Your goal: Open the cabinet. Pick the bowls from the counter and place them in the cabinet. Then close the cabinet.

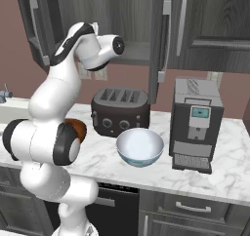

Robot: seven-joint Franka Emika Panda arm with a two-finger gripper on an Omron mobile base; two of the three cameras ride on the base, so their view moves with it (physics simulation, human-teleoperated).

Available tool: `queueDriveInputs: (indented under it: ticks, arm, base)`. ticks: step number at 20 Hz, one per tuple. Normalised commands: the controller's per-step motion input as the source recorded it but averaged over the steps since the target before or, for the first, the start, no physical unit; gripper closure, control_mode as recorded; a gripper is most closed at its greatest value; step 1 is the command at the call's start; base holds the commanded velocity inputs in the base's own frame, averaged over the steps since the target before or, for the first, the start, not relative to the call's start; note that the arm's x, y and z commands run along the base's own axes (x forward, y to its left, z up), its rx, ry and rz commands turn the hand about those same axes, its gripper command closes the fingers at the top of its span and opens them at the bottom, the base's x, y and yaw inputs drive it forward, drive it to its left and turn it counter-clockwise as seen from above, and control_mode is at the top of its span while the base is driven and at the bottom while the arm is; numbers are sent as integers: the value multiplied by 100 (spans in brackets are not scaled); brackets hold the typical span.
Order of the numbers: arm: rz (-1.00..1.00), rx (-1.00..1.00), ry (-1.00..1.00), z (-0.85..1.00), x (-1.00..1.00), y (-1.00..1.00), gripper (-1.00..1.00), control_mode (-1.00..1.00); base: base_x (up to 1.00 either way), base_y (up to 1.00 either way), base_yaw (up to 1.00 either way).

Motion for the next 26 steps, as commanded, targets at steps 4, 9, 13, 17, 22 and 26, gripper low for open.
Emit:
queueDriveInputs:
  ticks: [4, 9, 13, 17, 22, 26]
  arm:
    - [0, 8, 0, 0, 36, 34, -100, -100]
    - [0, 4, 0, 0, 47, 48, -100, -100]
    - [0, 8, 0, 0, 24, 36, -100, -100]
    - [1, 13, 0, 0, 0, 50, -100, -100]
    - [2, 7, -6, 0, 20, 53, -100, -100]
    - [8, -1, -25, 0, 16, 42, -100, -100]
  base:
    - [0, 0, 0]
    - [0, 0, 0]
    - [0, 0, 0]
    - [0, 0, 0]
    - [0, 0, 0]
    - [0, 0, 0]
